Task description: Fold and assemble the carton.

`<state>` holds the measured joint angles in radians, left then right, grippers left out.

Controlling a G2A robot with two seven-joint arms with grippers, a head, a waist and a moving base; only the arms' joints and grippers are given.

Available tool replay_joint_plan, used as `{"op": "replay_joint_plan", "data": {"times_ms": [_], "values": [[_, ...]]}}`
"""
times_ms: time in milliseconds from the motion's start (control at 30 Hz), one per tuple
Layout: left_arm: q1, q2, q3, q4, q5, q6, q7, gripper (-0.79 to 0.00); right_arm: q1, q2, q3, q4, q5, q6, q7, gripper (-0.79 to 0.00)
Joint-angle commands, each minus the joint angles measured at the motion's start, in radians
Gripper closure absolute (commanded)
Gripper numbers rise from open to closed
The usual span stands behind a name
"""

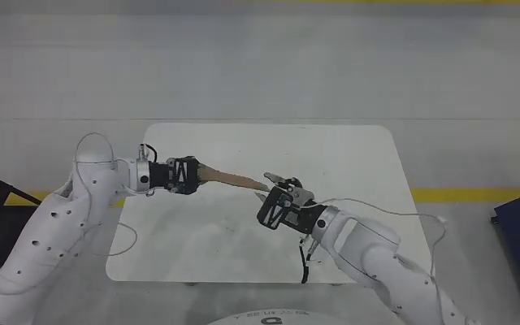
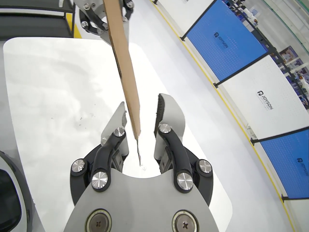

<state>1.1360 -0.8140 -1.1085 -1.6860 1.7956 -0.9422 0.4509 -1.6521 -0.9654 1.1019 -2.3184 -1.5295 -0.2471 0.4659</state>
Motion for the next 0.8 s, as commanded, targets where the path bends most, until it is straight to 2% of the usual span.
{"op": "replay_joint_plan", "data": {"times_ms": [0, 67, 333, 433, 567, 767], "values": [[-0.003, -0.002, 0.0, 0.014, -0.019, 0.009, 0.0, 0.0, -0.039, 0.004, 0.037, -0.012, 0.005, 0.01, -0.034, -0.785], [-0.006, -0.001, 0.004, 0.006, 0.001, 0.004, -0.013, 0.0, -0.087, 0.008, 0.077, -0.028, 0.031, 0.035, -0.084, -0.785], [-0.002, -0.002, 0.006, 0.008, -0.005, 0.003, -0.011, 0.0, -0.087, 0.008, 0.077, -0.028, 0.031, 0.035, -0.084, -0.785], [0.007, -0.007, 0.009, 0.107, -0.14, -0.064, 0.028, 0.0, -0.07, 0.005, 0.078, -0.02, 0.063, 0.028, -0.127, -0.785], [-0.041, -0.015, 0.115, 0.233, -0.306, -0.07, 0.12, 0.0, -0.011, -0.004, 0.088, 0.026, 0.115, 0.027, -0.246, -0.785], [-0.163, -0.016, 0.333, 0.334, -0.476, -0.07, 0.232, 0.0, 0.035, -0.022, 0.075, 0.085, 0.171, 0.107, -0.327, -0.785]]}}
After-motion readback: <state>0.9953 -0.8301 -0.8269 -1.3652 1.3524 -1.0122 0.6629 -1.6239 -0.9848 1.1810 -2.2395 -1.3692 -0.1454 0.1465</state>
